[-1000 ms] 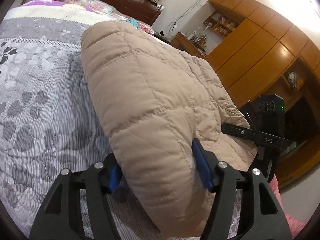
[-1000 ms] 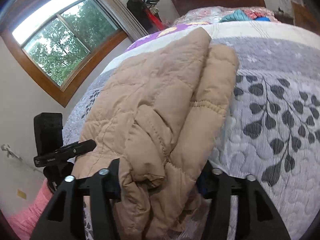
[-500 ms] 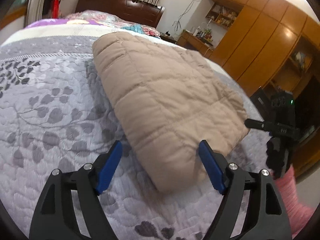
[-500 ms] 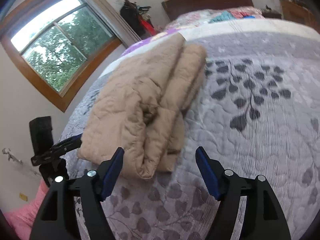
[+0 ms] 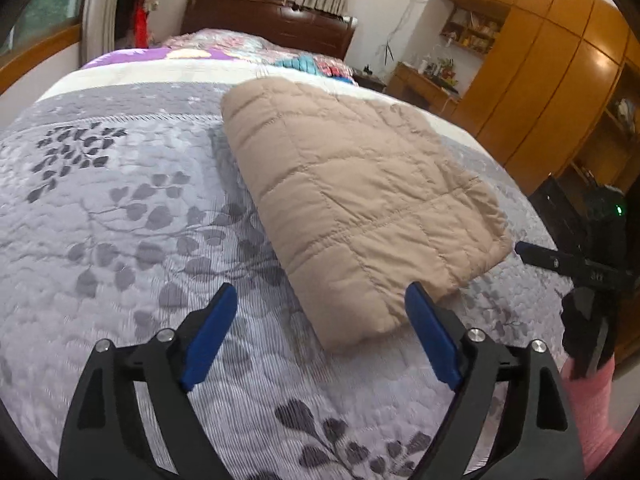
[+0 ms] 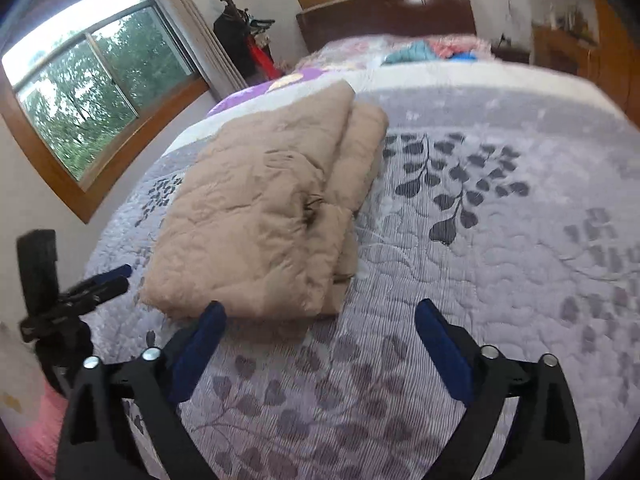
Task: Fold large clothes
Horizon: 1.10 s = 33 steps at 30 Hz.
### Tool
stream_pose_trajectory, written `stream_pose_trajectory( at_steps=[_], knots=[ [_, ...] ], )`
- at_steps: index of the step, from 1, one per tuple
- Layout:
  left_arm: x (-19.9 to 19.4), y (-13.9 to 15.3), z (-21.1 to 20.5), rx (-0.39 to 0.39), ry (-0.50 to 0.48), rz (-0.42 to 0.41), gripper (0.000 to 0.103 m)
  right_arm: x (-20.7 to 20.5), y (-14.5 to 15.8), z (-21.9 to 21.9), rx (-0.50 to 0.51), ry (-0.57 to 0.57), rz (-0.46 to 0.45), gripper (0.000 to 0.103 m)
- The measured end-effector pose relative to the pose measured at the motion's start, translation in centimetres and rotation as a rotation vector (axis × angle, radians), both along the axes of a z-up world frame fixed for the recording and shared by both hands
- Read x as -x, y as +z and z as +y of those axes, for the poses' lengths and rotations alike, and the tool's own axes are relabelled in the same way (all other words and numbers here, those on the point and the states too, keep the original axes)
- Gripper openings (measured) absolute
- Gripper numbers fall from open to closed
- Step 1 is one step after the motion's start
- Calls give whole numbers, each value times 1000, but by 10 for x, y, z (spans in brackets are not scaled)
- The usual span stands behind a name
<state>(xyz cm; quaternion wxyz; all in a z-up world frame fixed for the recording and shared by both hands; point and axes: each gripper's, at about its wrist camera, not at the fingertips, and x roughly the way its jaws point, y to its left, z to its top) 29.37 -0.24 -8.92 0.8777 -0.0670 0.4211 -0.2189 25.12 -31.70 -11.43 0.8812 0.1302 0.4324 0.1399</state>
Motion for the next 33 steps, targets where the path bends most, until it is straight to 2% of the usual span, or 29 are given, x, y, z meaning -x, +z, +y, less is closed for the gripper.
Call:
stream_pose_trajectory(
  at_steps=[4,13,22,33],
  knots=[
    [24,13,-1,-69,68,-48,92,19,13,20,94,-46,-16,99],
    [63,33,-7,-149,128,-95,95,47,33,61,178,-114,-43,99],
    [99,43,-10,-206,138,-135,96,79,41,73,175,-114,-60,99],
    [127,50,-9,-221,153,-152,97,103,47,82,186,-126,-85,99]
  ],
)
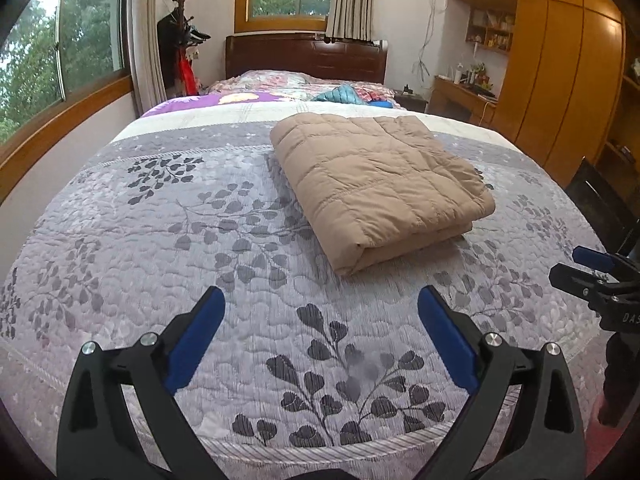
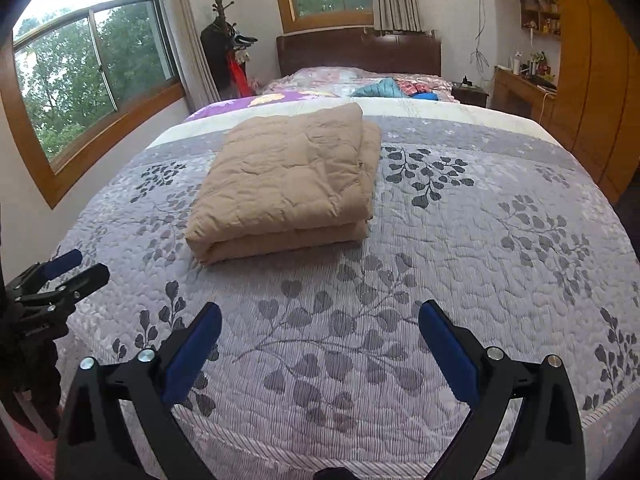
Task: Fold large clothes
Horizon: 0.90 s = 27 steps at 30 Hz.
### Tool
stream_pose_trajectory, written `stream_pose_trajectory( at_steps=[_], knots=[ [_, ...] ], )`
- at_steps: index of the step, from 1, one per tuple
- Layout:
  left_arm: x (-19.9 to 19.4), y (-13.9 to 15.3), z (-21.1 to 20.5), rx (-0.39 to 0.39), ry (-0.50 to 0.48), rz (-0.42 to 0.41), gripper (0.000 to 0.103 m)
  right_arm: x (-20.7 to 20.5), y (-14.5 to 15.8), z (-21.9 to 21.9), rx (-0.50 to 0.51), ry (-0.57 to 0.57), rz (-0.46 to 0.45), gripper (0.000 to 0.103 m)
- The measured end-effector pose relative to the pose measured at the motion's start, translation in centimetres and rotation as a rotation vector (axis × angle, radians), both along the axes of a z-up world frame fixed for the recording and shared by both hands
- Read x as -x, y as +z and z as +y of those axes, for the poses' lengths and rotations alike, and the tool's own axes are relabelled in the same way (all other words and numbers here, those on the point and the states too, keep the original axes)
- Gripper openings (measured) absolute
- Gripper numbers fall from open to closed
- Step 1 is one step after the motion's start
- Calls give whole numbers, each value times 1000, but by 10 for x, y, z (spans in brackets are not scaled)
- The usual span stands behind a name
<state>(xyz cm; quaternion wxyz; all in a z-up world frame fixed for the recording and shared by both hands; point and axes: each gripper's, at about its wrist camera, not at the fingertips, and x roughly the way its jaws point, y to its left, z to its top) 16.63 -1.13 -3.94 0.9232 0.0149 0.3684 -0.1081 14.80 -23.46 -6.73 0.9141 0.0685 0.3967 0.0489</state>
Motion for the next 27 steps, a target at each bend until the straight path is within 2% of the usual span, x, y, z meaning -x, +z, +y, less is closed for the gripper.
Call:
stream_pose_trajectory(
  at_steps=[27],
  knots=[
    [14,5,0,-14,11,-18,97,7,0,3,-1,3,-1,99]
  ],
)
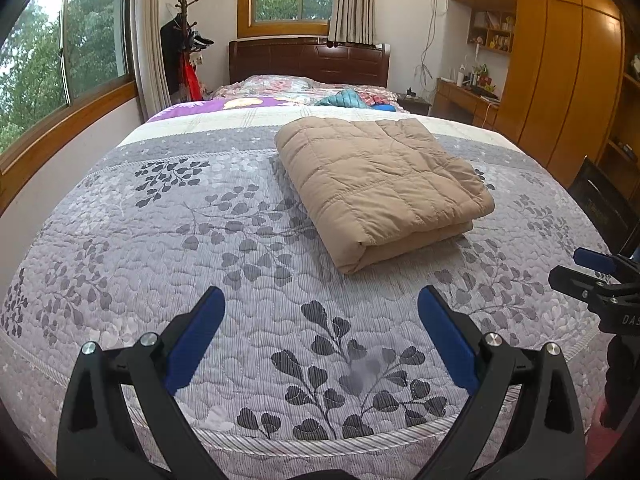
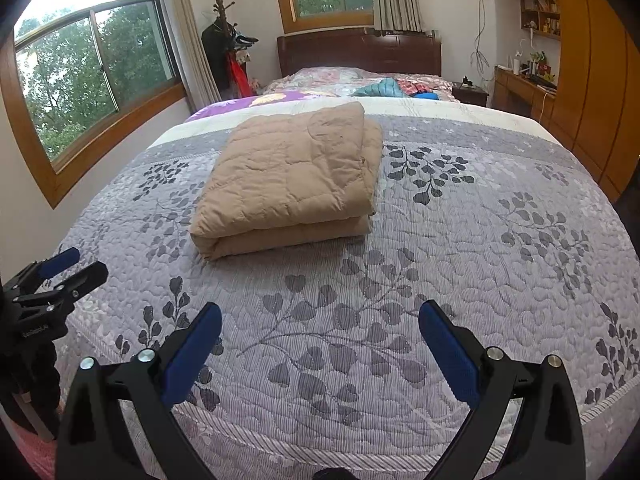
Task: Fold large clothes
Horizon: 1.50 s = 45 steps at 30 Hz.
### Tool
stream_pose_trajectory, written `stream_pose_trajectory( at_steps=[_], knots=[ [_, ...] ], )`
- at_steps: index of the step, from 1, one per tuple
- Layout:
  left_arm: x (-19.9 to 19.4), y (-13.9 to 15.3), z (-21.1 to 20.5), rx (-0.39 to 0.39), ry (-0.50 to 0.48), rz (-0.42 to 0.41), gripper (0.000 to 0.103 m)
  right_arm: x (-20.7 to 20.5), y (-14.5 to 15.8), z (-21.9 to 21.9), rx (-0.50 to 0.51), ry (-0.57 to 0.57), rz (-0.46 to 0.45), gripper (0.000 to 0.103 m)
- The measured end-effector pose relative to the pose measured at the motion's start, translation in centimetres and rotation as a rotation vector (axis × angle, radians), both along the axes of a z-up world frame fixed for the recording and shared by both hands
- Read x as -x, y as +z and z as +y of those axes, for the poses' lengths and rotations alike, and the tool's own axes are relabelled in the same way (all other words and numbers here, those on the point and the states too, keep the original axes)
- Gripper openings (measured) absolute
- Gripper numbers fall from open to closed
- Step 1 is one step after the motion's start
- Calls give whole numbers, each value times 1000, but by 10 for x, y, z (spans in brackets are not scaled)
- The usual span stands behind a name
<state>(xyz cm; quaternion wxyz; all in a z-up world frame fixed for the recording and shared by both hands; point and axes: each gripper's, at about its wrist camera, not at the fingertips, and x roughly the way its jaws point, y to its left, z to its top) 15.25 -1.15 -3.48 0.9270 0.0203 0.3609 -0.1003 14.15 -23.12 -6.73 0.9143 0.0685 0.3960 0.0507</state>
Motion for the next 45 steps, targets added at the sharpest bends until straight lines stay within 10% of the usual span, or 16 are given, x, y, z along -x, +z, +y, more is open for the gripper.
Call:
stream_pose_trajectory(
  at_steps=[45],
  knots=[
    [-5,-2,3,-1,-6,13,97,-3,-6,-1,5,8,11,99]
  ],
)
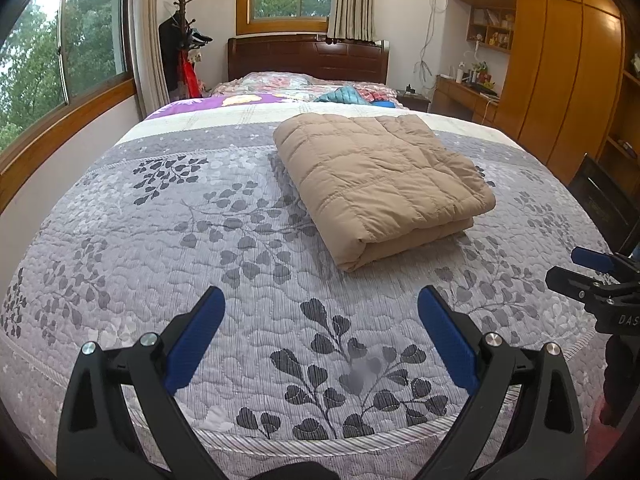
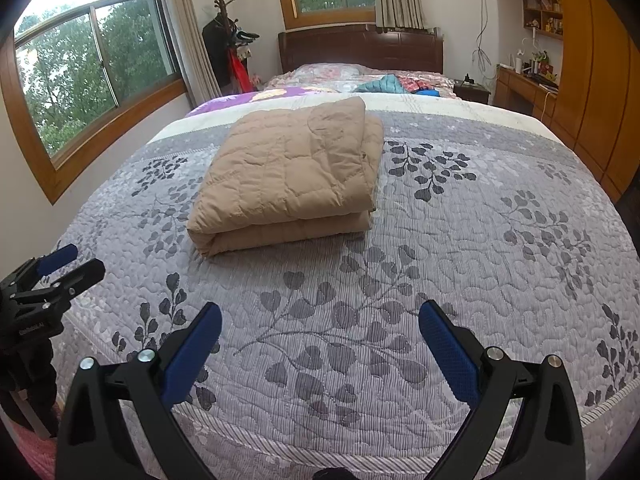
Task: Fold large clothes
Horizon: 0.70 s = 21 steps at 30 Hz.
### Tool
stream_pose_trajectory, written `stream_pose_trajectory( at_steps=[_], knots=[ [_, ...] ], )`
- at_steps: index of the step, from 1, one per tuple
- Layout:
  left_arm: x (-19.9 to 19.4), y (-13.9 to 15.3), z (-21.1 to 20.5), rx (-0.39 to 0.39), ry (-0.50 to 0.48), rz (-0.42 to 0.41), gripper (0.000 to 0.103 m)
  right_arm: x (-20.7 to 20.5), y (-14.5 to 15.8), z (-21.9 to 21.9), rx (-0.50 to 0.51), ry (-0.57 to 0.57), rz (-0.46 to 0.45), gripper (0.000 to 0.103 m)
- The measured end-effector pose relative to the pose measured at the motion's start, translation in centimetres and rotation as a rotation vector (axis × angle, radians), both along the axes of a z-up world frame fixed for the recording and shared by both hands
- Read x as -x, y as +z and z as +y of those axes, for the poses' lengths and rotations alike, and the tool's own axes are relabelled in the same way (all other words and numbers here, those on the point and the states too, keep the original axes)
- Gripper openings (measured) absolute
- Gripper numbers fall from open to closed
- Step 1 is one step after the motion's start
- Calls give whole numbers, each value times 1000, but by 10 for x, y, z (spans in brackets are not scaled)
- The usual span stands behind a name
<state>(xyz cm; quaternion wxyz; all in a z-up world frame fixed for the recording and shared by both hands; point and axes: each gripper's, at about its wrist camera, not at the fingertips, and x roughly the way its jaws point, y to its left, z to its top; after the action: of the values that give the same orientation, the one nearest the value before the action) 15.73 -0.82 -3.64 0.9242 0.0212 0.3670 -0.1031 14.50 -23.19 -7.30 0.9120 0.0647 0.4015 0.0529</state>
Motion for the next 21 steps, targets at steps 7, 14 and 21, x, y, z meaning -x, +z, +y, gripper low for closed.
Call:
stream_pose_trajectory(
  at_steps=[7,14,21],
  knots=[
    [1,0,1,-1,-1,0,97,-1,-1,-1,1,2,3,99],
    [-1,-1,1,3,0,2,97,-1,-1,-1,1,2,3,99],
    [-2,-2,1,2,-4,3,97,-1,-3,0,1,2,7,99]
  ],
)
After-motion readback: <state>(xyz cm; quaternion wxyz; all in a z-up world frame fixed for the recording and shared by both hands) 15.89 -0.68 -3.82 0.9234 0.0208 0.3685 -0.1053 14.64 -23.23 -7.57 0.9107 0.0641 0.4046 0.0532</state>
